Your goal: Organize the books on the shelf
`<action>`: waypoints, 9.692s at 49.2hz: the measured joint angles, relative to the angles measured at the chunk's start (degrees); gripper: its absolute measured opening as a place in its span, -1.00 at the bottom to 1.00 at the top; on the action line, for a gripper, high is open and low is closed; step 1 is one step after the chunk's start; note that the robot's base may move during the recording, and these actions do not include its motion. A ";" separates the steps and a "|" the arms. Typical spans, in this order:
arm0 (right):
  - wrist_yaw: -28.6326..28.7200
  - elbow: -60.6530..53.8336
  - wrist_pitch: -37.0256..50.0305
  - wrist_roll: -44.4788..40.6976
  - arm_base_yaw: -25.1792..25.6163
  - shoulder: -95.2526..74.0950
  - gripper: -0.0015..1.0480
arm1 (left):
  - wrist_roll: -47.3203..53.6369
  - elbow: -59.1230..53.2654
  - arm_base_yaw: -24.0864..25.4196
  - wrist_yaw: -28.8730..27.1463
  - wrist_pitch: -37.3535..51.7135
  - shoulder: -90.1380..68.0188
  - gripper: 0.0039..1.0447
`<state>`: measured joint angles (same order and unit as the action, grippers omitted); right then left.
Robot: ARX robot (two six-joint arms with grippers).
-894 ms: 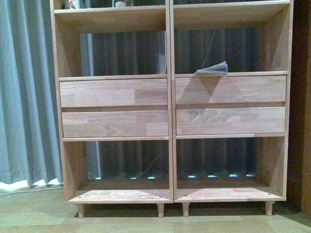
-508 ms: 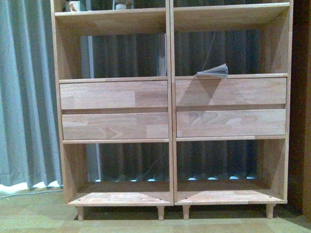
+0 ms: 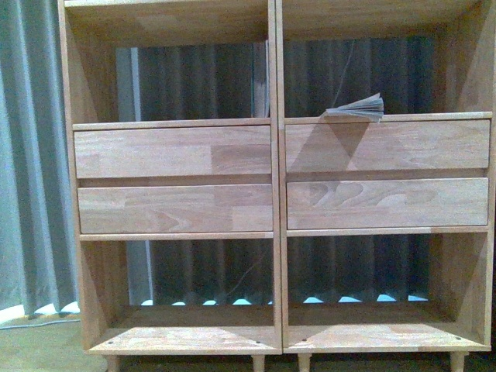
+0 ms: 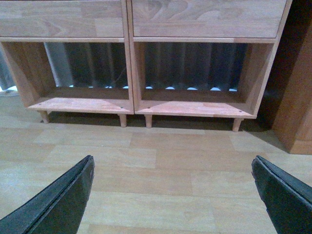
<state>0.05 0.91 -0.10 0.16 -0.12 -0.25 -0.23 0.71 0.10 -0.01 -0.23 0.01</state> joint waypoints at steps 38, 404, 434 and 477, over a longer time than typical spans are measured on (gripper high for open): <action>-0.02 0.00 0.00 0.00 0.00 0.00 0.86 | 0.00 0.00 0.00 0.02 0.00 -0.02 0.86; 30.40 34.12 31.41 38.75 -8.20 -52.96 0.86 | -34.14 58.18 -9.25 30.95 19.45 -72.50 -0.88; 31.04 33.07 22.16 16.96 6.78 -45.48 0.86 | 10.91 87.84 -18.69 4.09 26.86 -100.30 -0.88; 31.04 33.07 22.16 16.72 6.78 -45.44 0.86 | 18.82 99.19 -22.08 -4.07 29.94 -117.33 -0.09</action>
<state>31.09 33.98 22.06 16.88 6.66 -45.69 18.59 99.90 -21.98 -4.08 29.71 -117.32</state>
